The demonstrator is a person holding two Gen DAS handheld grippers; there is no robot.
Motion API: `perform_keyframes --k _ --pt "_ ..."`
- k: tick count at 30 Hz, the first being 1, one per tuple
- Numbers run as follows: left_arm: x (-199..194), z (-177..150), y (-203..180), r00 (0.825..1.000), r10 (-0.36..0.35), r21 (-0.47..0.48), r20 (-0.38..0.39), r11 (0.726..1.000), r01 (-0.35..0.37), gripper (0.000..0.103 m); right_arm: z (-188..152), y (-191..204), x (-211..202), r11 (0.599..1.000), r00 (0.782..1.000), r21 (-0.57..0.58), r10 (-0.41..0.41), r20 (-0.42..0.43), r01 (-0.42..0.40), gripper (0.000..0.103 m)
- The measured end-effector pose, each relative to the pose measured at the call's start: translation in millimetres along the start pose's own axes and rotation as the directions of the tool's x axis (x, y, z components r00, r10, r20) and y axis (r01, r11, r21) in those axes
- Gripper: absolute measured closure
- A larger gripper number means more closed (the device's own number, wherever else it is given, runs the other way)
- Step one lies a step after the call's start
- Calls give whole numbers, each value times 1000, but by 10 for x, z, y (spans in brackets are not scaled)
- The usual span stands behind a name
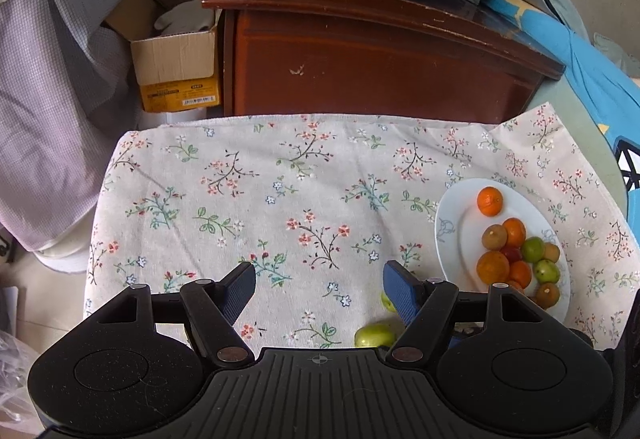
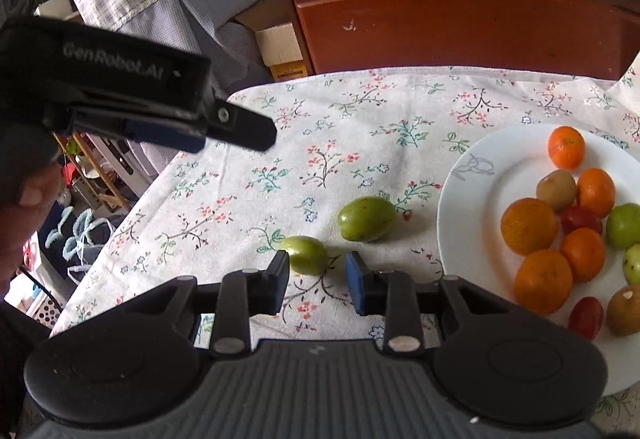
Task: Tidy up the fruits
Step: 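Close the right tool on a green plum on the cloth, then grasp the other green plum with the left tool while the right tool holds its plum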
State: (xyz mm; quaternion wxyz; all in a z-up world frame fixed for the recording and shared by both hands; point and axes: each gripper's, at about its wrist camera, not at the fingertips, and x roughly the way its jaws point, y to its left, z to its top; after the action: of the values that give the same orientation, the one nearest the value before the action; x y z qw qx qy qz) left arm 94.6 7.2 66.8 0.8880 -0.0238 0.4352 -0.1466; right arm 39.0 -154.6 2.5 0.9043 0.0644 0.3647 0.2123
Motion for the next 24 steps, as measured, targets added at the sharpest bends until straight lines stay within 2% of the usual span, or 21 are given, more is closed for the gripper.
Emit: perform_keyframes --k 7,9,13,19,24 --pt "39 -15 -39 1000 -3 17 -9 1000 3 32 -17 103 83 999 1000 -36 15 -7 -15 71" --pt "63 -20 -55 1000 -5 25 -14 1000 5 32 -45 139 99 998 1000 -56 -10 2 10 75" --pt "124 -23 -98 999 -23 42 -24 999 24 32 -43 123 38 998 999 -46 -36 -17 35 76" --pt "271 -95 -233 998 -46 115 -53 992 51 33 -24 -2 -278 993 992 15 -113 -55 114 76" --pt "358 -143 -374 996 -75 183 -41 980 82 36 -32 -67 -674 988 988 15 -152 -40 153 76"
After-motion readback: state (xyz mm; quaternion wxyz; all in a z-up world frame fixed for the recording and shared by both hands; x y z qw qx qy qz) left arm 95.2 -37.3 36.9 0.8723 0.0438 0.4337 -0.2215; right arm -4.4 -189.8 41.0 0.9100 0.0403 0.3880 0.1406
